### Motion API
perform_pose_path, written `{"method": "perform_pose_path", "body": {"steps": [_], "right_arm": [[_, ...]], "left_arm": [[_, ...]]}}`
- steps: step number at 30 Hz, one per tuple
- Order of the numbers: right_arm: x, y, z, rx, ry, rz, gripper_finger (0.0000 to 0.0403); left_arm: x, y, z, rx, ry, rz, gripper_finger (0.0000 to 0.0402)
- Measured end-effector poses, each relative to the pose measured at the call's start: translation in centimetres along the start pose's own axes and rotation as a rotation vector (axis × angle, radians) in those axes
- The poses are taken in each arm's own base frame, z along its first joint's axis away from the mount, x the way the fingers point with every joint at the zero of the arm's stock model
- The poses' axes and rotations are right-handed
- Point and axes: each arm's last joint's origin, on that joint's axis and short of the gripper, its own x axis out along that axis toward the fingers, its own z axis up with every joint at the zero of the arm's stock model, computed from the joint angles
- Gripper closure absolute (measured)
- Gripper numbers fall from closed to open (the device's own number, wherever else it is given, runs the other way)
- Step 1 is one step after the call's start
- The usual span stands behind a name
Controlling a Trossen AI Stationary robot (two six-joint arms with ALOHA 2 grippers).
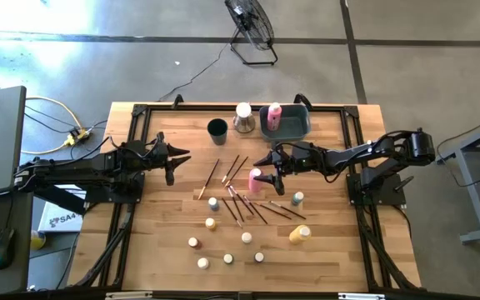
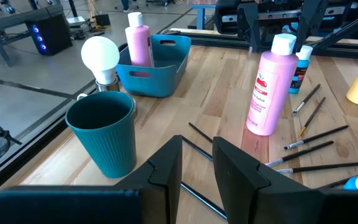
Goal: Pick & Place Paint Supplies
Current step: Put the large pink paint bottle into the blue bin
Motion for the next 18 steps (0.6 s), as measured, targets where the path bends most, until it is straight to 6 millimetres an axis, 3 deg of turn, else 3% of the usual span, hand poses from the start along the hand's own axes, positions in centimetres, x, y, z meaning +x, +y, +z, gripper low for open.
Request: {"method": "perform_pose_path", "body": {"steps": [18], "right_arm": [[0.00, 0.00, 0.00, 0.000, 0.000, 0.000, 0.0173]], "left_arm": [[0.00, -0.02, 0.00, 0.000, 0.000, -0.006, 0.0316]]}}
